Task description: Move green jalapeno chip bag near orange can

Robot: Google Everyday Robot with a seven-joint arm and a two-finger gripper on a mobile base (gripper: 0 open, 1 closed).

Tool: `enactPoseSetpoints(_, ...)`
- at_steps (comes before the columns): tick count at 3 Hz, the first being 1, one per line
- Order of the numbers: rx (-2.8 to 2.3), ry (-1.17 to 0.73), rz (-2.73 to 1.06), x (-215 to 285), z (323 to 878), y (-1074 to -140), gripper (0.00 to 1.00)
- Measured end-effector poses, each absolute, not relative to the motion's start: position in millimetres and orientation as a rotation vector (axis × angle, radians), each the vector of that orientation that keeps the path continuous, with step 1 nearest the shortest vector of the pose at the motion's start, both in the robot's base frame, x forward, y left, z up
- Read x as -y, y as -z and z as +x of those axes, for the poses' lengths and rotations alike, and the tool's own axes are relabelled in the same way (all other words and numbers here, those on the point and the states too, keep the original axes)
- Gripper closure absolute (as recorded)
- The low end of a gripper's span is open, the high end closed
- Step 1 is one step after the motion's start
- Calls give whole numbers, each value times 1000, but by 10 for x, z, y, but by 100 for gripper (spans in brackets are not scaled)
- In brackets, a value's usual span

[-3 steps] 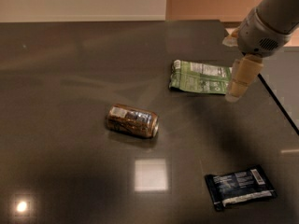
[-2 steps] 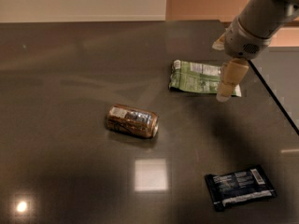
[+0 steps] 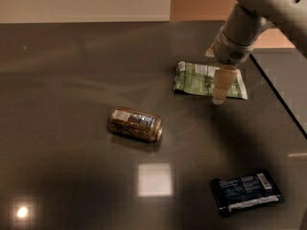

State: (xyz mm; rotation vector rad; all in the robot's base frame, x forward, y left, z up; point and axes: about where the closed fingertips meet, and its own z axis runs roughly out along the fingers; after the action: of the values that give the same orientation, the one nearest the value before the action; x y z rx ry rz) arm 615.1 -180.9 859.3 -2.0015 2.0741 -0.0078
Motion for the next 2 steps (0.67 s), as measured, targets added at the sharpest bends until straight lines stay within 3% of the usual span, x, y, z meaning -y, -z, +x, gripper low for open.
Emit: enactPoseSetpoints(2, -2099, 19, -2078, 1771, 6518, -8330, 0)
